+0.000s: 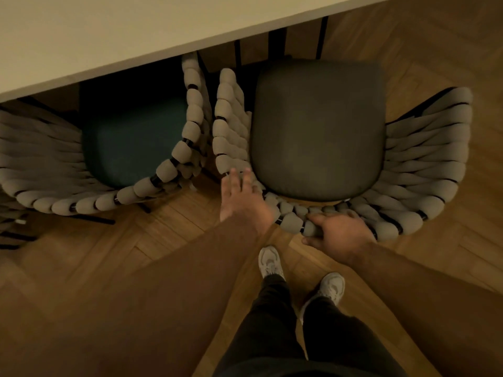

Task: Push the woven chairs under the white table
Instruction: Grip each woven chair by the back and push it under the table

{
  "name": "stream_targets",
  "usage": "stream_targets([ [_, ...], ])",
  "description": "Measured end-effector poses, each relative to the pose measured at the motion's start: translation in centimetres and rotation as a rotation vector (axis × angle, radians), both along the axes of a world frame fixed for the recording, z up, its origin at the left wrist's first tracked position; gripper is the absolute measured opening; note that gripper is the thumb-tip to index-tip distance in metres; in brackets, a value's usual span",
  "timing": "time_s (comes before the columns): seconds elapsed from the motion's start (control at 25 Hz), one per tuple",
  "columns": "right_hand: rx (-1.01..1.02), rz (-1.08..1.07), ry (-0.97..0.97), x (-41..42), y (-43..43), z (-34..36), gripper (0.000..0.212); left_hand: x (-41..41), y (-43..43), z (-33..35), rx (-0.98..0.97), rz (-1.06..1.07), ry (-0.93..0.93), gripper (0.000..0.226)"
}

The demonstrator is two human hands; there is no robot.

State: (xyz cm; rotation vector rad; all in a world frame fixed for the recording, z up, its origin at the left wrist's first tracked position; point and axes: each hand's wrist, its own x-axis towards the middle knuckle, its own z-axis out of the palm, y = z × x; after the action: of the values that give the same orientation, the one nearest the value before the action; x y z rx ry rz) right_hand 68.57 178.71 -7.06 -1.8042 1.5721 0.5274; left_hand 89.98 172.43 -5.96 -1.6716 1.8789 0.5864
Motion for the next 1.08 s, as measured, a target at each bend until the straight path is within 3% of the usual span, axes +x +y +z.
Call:
stream_targets([
  [0.12,-0.029,0.114,0.101,-3.9,1.3,0.8,0.076,-1.3,0.2,0.8,0.163,-0.264,-0.009,0.06],
  [0.44,0.114,0.303,0.137,-10.1,-1.8,2.6,0.033,-2.6,-2.6,1.3,0.397,-0.514,-0.124,0.067],
  [0.72,0.096,0.386,0.08,-11.9,-3.9,2.9,0.034,-2.9,-4.0,-0.1,0.357,-0.232,-0.055,0.051],
  [0.92,0.019,0.444,0.103,-14.4,-8.3,3.3,0.036,-5.0,-6.9,0.8,0.355,-0.062,-0.024,0.064],
  [1.08,-0.005,0.476,0.115,-16.1,-13.3,3.3,0.036,-5.0,-9.7,-0.4,0.287,-0.021,0.081,0.061],
])
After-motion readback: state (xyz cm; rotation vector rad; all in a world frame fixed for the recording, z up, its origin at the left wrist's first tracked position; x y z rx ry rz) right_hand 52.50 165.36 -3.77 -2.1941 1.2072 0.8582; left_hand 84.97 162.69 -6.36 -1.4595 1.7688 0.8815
